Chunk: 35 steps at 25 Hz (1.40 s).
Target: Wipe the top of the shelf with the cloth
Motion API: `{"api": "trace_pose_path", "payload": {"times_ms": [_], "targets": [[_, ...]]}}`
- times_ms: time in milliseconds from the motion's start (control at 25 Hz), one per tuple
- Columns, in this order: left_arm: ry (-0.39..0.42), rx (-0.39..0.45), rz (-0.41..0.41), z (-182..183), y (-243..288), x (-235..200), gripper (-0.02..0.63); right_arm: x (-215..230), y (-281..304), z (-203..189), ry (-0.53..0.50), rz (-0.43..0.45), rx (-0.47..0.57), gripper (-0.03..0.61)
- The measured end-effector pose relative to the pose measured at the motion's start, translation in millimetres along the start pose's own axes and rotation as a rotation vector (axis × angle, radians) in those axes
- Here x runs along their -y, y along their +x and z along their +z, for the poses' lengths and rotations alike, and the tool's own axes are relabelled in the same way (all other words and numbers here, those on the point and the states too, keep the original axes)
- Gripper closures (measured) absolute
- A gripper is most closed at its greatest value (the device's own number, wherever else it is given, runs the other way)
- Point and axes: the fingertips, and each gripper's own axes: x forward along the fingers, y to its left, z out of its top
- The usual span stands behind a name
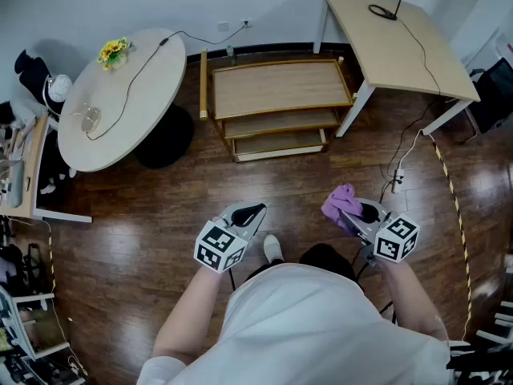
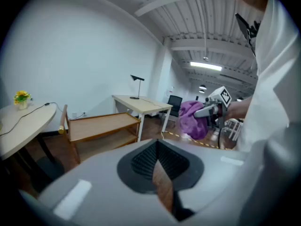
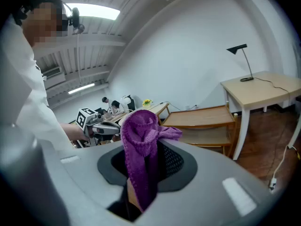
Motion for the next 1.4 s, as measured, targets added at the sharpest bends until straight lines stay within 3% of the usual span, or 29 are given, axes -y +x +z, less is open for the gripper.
{"api": "trace_pose_path", "payload": {"times_ms": [320, 880, 1120, 1400], "targets": [[-0.076, 0.098, 0.159, 29.6, -25.0, -72.9, 0.597, 23.5, 129.2, 86.9, -0.121, 0.154, -0.013, 0.482], [-0.164, 0.132, 0.331, 86.4, -26.7, -175.9, 0.597, 70.4, 360.7, 190.1, -0.215, 0.369, -0.063, 0.482], [-0.237, 0.122, 0.38, 115.4, -21.9, -208.4, 0.597, 94.0, 458.7, 207.8, -0.197, 0.397, -0.115, 0.482], [-0.311, 0.107, 0.432, 143.4, -7.0, -235.3, 0.597, 128.3, 558.3, 202.1, -0.178, 0.408, -0.175, 0.482]]}}
